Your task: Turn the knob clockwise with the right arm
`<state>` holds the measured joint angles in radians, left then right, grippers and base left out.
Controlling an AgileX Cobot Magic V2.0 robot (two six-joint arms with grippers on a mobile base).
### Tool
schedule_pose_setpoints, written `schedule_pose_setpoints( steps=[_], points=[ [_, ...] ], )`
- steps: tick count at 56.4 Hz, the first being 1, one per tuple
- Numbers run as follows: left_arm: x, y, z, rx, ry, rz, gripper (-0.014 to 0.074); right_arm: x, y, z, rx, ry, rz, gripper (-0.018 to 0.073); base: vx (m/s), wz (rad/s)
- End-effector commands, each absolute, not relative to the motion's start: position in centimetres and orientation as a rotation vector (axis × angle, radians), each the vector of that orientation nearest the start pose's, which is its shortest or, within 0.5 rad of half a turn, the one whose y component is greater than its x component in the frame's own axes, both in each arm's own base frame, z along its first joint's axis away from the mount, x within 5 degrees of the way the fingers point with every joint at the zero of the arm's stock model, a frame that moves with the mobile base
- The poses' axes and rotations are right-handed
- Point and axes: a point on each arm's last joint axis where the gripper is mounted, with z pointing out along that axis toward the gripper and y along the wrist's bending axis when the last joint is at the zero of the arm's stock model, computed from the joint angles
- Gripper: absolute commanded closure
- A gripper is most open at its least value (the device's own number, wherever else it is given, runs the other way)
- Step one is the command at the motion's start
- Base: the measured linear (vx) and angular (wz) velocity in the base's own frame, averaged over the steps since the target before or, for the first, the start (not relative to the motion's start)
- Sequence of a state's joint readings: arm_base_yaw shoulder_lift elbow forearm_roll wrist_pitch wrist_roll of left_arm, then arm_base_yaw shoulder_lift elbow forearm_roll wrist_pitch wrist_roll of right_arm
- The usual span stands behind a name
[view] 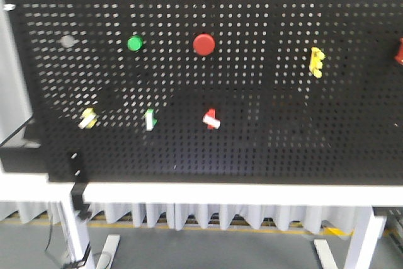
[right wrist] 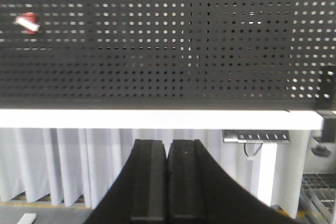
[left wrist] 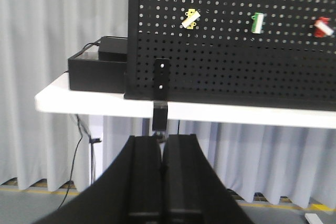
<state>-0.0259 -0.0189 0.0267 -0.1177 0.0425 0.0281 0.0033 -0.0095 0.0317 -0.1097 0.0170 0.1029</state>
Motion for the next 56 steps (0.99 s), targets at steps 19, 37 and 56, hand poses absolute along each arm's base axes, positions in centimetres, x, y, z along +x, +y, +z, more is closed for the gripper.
schedule_pose_setpoints(
  steps=[19,37,56],
  points=[
    [5.64,-0.09,20.41,-0.066,1.468,-0.102,0.0603,5.80,0.05,20.62,-0.019,1.464,-0.014,0.0568,0.36,-0.03],
    [5.64,-0.09,20.41,-0.066,1.468,-0.102,0.0603,5.80,0.05,20.62,-0.019,1.464,-0.014,0.0568,0.30,-0.01],
    [5.64,-0.09,20.41,-0.066,1.468,-0.102,0.0603,5.80,0.05,20.62,-0.019,1.464,-0.014,0.0568,0.09,-0.08]
  ],
)
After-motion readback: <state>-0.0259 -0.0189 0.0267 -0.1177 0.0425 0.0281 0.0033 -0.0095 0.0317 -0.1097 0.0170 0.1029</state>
